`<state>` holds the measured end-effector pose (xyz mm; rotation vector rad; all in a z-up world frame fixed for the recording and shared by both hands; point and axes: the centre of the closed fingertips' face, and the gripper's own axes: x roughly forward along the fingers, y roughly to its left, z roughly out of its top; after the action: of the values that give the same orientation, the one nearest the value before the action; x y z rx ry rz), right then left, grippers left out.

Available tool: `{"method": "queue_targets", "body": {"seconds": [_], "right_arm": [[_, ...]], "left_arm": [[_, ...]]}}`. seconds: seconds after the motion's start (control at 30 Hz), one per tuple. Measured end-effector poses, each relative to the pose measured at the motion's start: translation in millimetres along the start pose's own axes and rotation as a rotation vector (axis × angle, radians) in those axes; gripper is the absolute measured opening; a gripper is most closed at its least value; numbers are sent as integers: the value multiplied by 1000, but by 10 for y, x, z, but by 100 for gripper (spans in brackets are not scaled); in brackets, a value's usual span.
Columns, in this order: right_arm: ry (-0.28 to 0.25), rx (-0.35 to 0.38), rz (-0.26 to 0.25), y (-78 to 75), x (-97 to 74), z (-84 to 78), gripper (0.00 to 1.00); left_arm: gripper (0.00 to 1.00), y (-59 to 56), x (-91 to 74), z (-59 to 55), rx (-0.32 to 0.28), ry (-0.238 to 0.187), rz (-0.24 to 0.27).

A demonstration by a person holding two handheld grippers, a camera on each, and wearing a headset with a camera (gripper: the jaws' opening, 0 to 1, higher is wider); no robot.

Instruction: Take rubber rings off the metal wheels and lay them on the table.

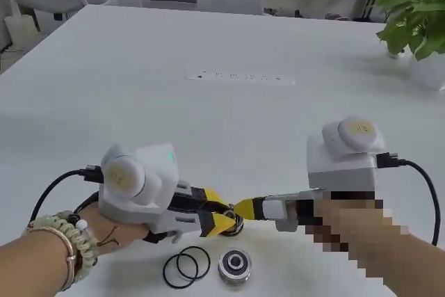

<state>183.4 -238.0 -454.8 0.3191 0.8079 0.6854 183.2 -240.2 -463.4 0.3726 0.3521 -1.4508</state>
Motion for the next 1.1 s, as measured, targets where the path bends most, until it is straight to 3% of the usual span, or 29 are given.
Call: {"method": "queue_targets", "body": {"seconds": [0.4,0.6,0.9,1.1], "right_arm": [[-4,11,20,39,4,-6,0],[8,2,-28,-56,1,-39,0],[29,-5,-57,-123,12,-85,0],[5,-3,-42,-68,-1,-27,0]], "left_arm": [[8,-3,0,1,3,-4,-2],[8,-2,0,0,2,1,0],[8,-9,17,16,28,66,4],[11,-25,-1,-1,41,96,-9]]}}
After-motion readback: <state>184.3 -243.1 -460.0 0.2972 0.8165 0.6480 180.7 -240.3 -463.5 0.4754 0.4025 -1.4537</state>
